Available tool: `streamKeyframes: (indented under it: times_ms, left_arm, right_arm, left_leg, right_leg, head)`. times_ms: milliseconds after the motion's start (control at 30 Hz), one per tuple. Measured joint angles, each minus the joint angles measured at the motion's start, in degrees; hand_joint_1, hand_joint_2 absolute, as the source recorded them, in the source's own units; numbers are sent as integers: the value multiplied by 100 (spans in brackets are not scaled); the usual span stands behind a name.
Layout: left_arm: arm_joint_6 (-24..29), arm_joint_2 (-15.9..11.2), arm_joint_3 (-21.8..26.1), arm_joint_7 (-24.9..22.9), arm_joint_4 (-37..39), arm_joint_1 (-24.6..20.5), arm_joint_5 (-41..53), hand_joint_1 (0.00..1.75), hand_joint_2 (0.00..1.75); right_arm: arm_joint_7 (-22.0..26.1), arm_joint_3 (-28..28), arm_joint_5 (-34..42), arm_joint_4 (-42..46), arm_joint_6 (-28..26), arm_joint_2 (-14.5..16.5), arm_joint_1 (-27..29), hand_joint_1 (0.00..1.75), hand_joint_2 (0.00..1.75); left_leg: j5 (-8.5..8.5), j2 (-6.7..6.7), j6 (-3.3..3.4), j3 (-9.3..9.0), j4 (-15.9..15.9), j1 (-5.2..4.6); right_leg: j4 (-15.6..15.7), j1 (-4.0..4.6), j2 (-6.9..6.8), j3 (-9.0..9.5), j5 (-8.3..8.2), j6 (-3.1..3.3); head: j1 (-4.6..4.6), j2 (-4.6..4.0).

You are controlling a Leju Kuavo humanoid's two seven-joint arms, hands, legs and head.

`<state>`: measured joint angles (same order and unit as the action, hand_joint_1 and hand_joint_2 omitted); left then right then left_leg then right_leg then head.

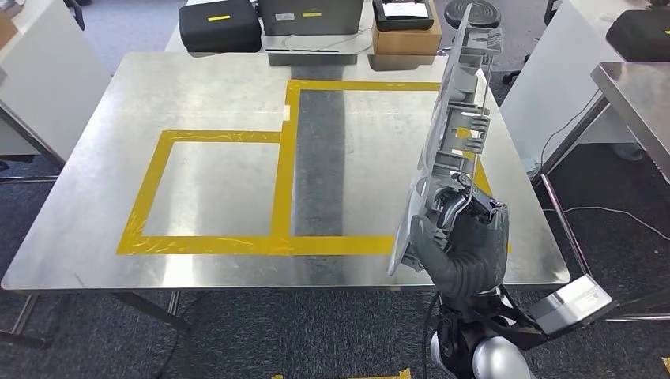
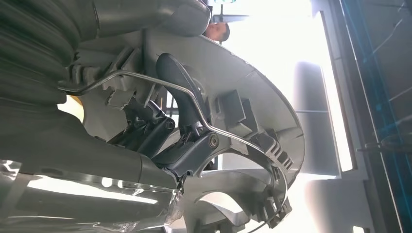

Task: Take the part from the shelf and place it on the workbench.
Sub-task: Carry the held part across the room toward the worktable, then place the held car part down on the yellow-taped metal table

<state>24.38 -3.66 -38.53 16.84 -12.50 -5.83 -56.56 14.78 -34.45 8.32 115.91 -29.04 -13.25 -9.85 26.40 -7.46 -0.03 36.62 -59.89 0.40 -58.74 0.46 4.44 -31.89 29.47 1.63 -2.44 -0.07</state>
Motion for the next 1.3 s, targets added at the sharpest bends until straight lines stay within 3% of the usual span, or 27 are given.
streamKeyframes:
  times_ms: [33,67,100,167,233,267,300,367,433,467,533,600,667,767,833,933,1067,1300]
  left_arm:
    - [0,3,-1,1,0,11,-6,0,175]
    - [0,5,-2,1,0,23,-16,0,175]
    - [1,5,-3,2,1,29,-25,0,175]
    - [1,5,-4,1,1,25,-42,0,175]
    - [-1,8,-4,-3,1,18,-47,0,175]
    - [-1,9,-4,-9,1,20,-43,0,175]
    - [-1,11,-4,-18,2,22,-32,0,175]
    - [-2,11,-4,-44,2,20,15,0,175]
    - [-12,28,-7,-67,1,17,79,0,175]
    - [-20,41,-9,-74,0,18,104,0,175]
    - [-38,63,-11,-71,1,20,140,0,175]
    - [-52,90,-16,-65,1,5,172,0,175]
    - [-62,121,-33,-72,-1,-18,206,0,175]
    - [-120,166,-95,-202,-2,-58,352,0,175]
    - [-167,199,-194,-387,-8,-137,541,0,175]
    - [-229,277,-367,-606,-27,-319,758,0,175]
    - [-314,371,-580,-717,-31,-445,904,0,175]
    - [-381,458,-883,-804,-28,-484,1123,0,175]
  right_arm:
    - [-1,0,-6,0,-21,2,-3,154,175]
    - [-1,1,-13,-1,-53,6,2,154,175]
    - [-2,2,-19,-2,-99,10,12,154,175]
    - [-2,6,-31,-11,-196,22,55,154,175]
    - [5,8,-73,-39,-277,35,117,154,175]
    - [11,4,-128,-58,-311,49,150,154,175]
    - [4,-2,-227,-80,-351,68,176,154,175]
    - [-108,-26,-639,-130,-471,127,191,154,175]
    - [-366,-93,-1389,-204,-669,207,131,154,175]
    - [-522,-146,-1807,-254,-749,252,69,154,175]
    - [-866,-275,-2533,-398,-762,339,-148,154,175]
    - [-1206,-413,-2955,-610,-649,424,-439,154,175]
    - [-1422,-543,-3104,-848,-528,517,-682,154,175]
    - [-1941,-775,-3415,-1292,-110,642,-1099,154,175]
    - [-2284,-983,-3669,-1882,308,777,-1572,154,175]
    - [-2363,-1318,-3793,-3184,824,1126,-2309,154,175]
    - [-2309,-1652,-3738,-4793,1309,1551,-2899,154,175]
    - [-2298,-1974,-3754,-6621,1806,1880,-3308,154,175]
  left_leg:
    - [-12,-18,-28,17,6,6]
    - [15,121,-54,37,-12,-10]
    - [102,323,-77,82,-101,-24]
    - [442,735,-129,293,-593,-29]
    - [735,774,-199,551,-1236,28]
    - [749,764,-235,587,-1373,56]
    - [660,760,-270,520,-1298,81]
    - [353,781,-335,131,-648,119]
    - [217,808,-305,-171,-110,120]
    - [232,820,-263,-217,-16,114]
    - [235,837,-185,-215,-8,103]
    - [237,857,-167,-221,1,93]
    - [240,865,-125,-222,0,78]
    - [243,878,-76,-213,-1,55]
    - [240,897,-67,-203,-2,48]
    - [229,902,-48,-193,-5,45]
    - [224,878,-41,-192,-6,47]
    - [225,831,-43,-190,-3,52]
  right_leg:
    - [59,-7,-63,27,-10,-2]
    - [131,-17,-127,57,-36,-4]
    - [201,-28,-188,86,-70,-5]
    - [281,-36,-298,117,-115,-6]
    - [275,-47,-396,114,-115,-11]
    - [266,-59,-437,113,-109,-21]
    - [252,-74,-468,113,-98,-39]
    - [193,-111,-508,111,-54,-108]
    - [107,-117,-519,86,-2,-198]
    - [71,-111,-518,72,29,-209]
    - [47,-100,-503,54,36,-122]
    - [57,-100,-489,55,16,-19]
    - [79,-102,-485,63,5,-7]
    - [107,-116,-486,69,-20,-55]
    - [126,-126,-484,67,-36,-136]
    - [146,-137,-486,66,-48,-266]
    - [146,-136,-496,65,-47,-297]
    - [143,-135,-500,64,-29,-326]
  head:
    - [-11,0]
    - [-6,0]
    - [15,0]
    - [67,0]
    - [114,0]
    - [138,0]
    - [160,0]
    - [210,0]
    - [268,0]
    - [273,0]
    - [237,0]
    - [204,0]
    - [189,0]
    - [155,0]
    - [145,0]
    - [145,0]
    - [161,0]
    - [177,0]
